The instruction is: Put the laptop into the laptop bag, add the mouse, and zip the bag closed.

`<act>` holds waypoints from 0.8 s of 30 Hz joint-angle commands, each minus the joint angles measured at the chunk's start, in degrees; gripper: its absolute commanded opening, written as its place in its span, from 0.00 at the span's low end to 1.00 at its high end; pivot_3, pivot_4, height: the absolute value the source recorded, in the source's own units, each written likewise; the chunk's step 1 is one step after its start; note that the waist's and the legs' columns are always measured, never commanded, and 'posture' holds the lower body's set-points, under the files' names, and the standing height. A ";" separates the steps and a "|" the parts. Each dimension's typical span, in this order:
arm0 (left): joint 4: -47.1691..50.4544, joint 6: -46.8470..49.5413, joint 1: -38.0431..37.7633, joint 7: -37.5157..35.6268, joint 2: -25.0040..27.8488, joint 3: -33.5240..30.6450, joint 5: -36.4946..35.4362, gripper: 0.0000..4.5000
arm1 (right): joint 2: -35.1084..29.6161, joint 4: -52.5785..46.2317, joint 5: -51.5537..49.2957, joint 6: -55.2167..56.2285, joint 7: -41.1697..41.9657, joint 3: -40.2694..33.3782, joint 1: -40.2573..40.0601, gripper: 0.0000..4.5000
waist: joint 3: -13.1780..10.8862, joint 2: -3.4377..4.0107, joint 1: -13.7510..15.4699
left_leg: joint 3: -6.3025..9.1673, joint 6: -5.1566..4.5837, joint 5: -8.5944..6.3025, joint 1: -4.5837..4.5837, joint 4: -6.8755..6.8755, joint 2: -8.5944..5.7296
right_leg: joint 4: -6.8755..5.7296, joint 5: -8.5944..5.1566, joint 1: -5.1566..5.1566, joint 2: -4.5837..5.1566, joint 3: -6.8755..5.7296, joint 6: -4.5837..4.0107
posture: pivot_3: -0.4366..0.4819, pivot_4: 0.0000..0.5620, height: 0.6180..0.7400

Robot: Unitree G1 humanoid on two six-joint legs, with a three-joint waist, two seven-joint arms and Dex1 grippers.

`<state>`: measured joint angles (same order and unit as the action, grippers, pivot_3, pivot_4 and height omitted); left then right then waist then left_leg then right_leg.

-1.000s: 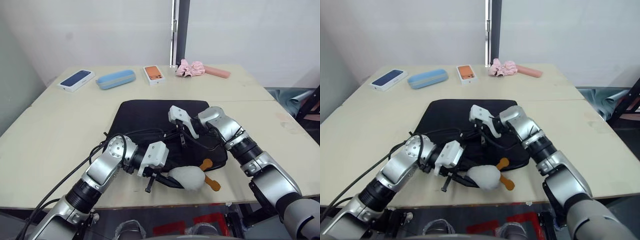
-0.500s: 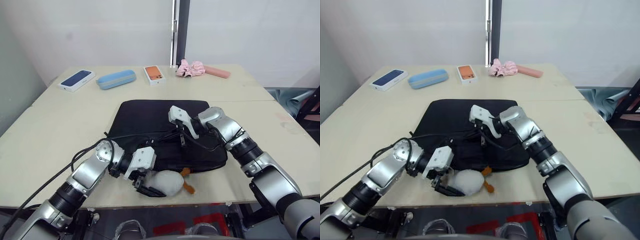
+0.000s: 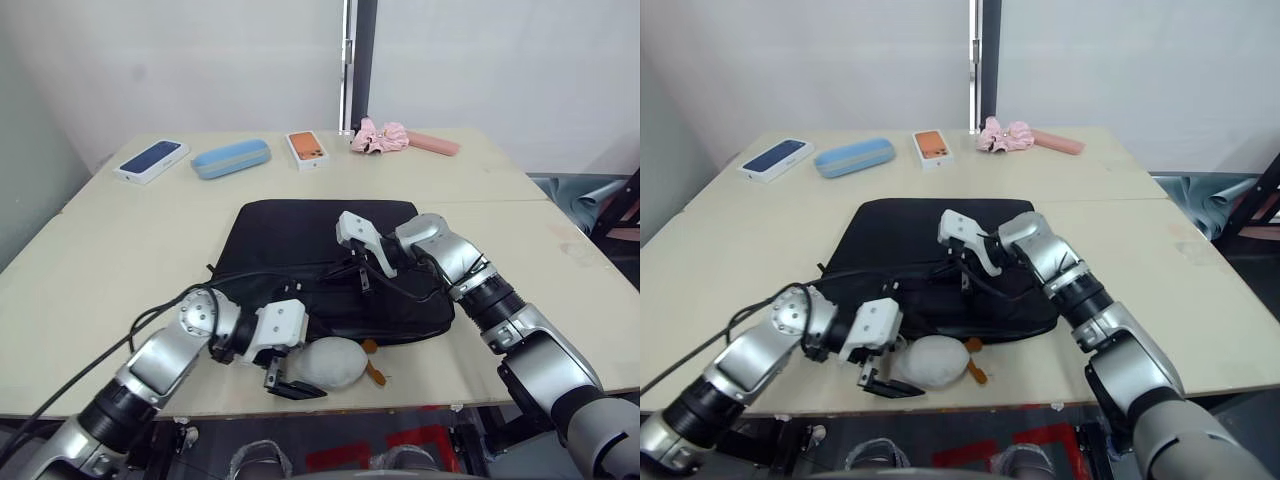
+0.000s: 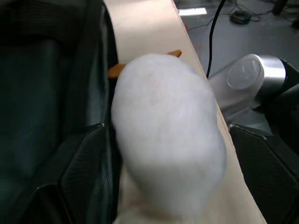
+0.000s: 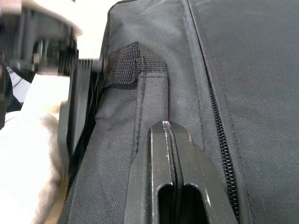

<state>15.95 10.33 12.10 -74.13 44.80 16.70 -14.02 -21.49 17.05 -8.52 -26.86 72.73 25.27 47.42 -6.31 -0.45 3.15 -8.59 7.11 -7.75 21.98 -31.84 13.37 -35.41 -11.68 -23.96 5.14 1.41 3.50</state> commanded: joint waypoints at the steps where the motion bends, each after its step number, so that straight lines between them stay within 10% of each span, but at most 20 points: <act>1: 4.33 2.79 -2.21 -3.06 5.97 -5.00 -3.77 0.99 | -1.62 3.14 3.56 -1.66 -0.30 2.74 -2.33 0.00 | -0.01 0.01 0.03 | 0.00 0.00 0.00 0.00 0.01 0.00 | 0.02 0.00 0.00 0.01 0.00 0.00 | 0.48 0.27 1.00; 11: 6.14 26.02 -4.92 -6.54 18.14 -29.37 -32.28 0.99 | -6.57 -11.87 -3.60 -6.63 0.06 -5.30 -5.62 0.00 | -0.51 0.09 2.14 | -0.05 0.00 -0.01 0.10 0.04 -0.03 | 0.14 -0.01 -0.09 0.01 0.01 0.01 | 0.48 0.27 1.00; 24: 0.05 24.17 8.26 -6.21 13.00 -21.61 -28.16 0.99 | -27.20 -40.45 -21.17 -23.63 -4.03 -31.46 -18.37 0.00 | -0.77 0.05 2.64 | -0.06 0.07 0.04 0.99 0.12 0.19 | 0.16 0.01 -0.93 -0.24 -0.04 -0.01 | 0.48 0.27 1.00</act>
<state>17.10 36.85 17.89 -80.49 59.38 -6.60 -43.98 -46.70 -19.22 -26.91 -49.00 69.21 -0.97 30.94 -7.08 -0.40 5.79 -8.66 7.18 -7.72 22.96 -31.74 13.56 -35.28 -11.67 -24.89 4.90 1.39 3.50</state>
